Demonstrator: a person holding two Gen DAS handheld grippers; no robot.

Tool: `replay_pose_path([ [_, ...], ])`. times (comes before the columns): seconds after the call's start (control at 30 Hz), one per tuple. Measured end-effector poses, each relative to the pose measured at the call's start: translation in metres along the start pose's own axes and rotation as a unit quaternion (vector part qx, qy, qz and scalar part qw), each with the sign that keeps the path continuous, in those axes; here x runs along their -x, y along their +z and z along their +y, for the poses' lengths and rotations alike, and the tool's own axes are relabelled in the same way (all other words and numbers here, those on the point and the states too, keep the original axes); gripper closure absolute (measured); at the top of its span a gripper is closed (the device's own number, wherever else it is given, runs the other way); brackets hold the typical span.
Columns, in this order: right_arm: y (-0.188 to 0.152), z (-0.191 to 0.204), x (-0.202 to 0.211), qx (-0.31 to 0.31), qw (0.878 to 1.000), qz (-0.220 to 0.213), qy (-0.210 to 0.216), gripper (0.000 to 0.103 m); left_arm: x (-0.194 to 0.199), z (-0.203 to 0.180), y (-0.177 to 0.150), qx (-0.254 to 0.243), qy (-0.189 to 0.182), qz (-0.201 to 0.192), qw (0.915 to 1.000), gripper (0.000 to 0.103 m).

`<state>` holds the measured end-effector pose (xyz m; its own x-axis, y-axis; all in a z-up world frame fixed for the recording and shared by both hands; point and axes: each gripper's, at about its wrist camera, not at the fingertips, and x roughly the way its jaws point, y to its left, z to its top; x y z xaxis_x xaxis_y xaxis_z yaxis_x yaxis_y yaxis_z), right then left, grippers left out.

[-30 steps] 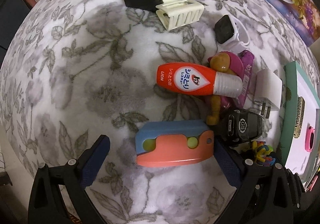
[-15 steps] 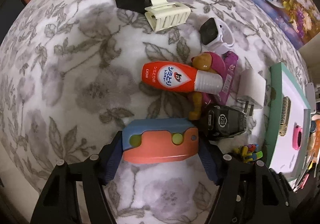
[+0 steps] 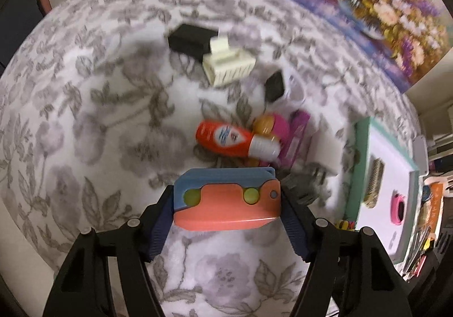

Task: Organize rigid objects
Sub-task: 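Carry the toy blocks and fidget toy into the tray and open both tools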

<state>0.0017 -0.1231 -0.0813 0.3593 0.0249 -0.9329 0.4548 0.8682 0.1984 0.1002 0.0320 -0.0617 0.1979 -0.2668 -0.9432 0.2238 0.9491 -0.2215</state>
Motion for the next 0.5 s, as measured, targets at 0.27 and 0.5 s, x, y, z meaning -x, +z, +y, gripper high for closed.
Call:
replay_pose_path([
  [0.27, 0.012, -0.024, 0.032, -0.034, 0.999, -0.037, 0.004, 0.058, 0.035, -0.006, 0.003, -0.001, -0.006, -0.059, 0.9983, 0.031],
  [0.5, 0.024, -0.072, 0.04, -0.09, 0.993, -0.045, -0.06, 0.058, 0.028, -0.041, -0.003, -0.039, -0.015, -0.05, 0.9979, 0.031],
])
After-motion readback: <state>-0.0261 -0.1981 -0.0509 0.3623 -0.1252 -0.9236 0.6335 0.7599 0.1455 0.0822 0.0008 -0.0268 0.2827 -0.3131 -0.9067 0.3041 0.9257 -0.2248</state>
